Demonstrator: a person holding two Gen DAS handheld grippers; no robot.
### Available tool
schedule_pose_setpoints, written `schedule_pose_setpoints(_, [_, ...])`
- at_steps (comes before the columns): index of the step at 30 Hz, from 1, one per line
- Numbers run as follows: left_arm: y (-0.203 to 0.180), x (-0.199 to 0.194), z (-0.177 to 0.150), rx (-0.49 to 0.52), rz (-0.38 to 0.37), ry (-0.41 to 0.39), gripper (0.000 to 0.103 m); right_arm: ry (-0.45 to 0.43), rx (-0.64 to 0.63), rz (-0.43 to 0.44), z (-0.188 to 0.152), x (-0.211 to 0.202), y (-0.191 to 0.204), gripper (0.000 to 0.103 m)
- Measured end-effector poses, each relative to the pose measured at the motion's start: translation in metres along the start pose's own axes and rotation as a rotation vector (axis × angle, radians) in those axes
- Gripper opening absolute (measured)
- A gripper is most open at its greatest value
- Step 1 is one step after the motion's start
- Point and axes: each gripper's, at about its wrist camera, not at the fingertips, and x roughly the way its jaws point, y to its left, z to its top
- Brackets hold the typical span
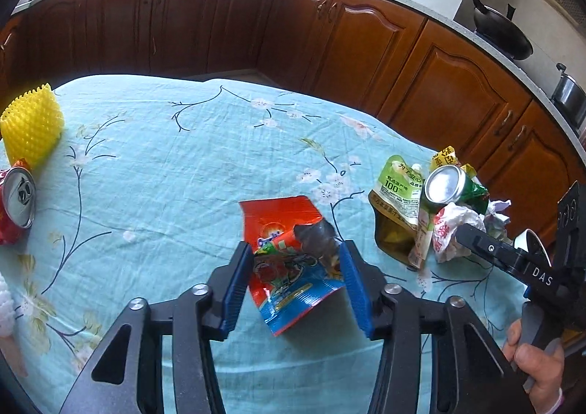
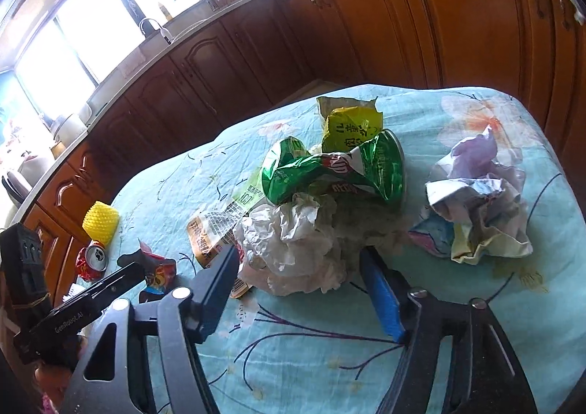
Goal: Collect trash
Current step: 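Grasp the red snack bag with the left gripper while the right gripper grasps white crumpled paper, then carry the red bag and white paper over the bin and open both grippers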
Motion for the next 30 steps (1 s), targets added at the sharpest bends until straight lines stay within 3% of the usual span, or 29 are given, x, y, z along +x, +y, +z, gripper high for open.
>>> schedule_pose_setpoints(1, [0.0, 0.003, 0.0, 0.002, -0.006, 0.01, 0.027, 0.007, -0.004, 0.002, 0.0, 0.002, 0.0, 0.049])
schedule_pose_setpoints(3, [-0.001, 0.009, -0.001, 0.008, -0.014, 0.021, 0.008, -0.003, -0.019, -0.01, -0.001, 0.001, 0.002, 0.041])
schedule_pose_setpoints(6, [-0.005, 0.007, -0.004, 0.035, -0.013, 0.013, 0.001, -0.015, -0.033, -0.003, -0.004, -0.008, 0.006, 0.029])
schedule_pose_setpoints(17, [-0.044, -0.021, -0.024, 0.112, -0.116, 0.002, 0.0, -0.059, -0.018, 0.026, -0.037, -0.067, -0.003, 0.026])
schedule_pose_setpoints(30, [-0.101, -0.034, -0.04, 0.214, -0.249, 0.021, 0.0, -0.153, 0.074, -0.041, -0.065, -0.139, -0.048, 0.026])
